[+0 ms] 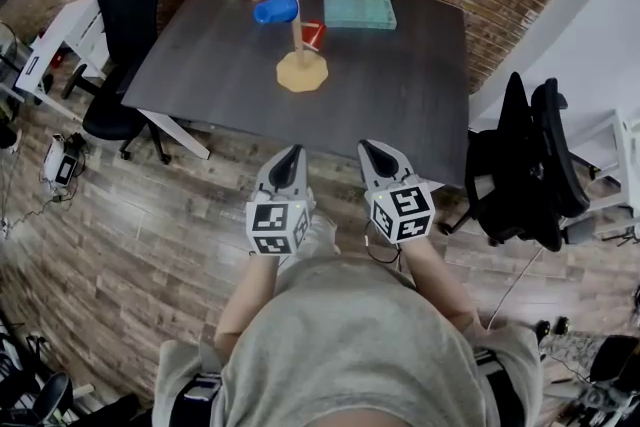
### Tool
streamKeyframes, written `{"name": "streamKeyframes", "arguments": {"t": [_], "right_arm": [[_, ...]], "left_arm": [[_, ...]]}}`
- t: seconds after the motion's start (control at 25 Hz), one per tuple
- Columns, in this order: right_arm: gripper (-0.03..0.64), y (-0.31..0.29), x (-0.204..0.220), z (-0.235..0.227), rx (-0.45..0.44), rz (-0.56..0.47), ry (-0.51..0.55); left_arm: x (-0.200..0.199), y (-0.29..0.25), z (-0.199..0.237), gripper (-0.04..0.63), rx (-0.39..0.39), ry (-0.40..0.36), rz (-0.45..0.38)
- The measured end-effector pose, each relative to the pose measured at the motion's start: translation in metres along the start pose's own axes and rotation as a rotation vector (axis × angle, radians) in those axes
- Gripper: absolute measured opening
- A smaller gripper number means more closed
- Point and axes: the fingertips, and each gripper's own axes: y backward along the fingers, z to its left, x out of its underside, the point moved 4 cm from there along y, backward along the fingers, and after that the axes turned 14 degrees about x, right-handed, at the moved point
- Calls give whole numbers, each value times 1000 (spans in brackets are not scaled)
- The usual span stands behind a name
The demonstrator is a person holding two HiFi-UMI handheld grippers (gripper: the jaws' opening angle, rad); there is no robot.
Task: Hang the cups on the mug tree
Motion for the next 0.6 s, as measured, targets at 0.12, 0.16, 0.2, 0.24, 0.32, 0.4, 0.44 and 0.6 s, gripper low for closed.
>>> {"name": "streamKeyframes", "arguments": {"t": [0.12, 0.16, 0.2, 0.24, 0.32, 0.4, 0.44, 0.6], "right_arm": [[2, 7, 2, 2, -2, -1, -2], [2, 8, 3, 2, -2, -1, -5], [2, 9, 3, 3, -2, -1, -9], [2, 9, 4, 3, -3, -1, -12], [2, 9, 5, 3, -5, -1, -15], [2, 9, 4, 2, -1, -5, -19], [0, 9, 3, 1, 6, -7, -26], [0, 8, 1, -5, 32, -7, -62]], "left_arm": [[0, 6, -3, 15, 1, -2, -1], [1, 7, -4, 15, 1, -2, -2], [1, 8, -4, 15, 1, -3, -3], [1, 8, -4, 15, 1, -4, -3], [2, 9, -4, 15, 0, -6, -3], [2, 9, -5, 15, 0, -8, -1], [2, 9, -5, 15, 1, -9, 0], [2, 8, -5, 15, 2, -14, 3]]}}
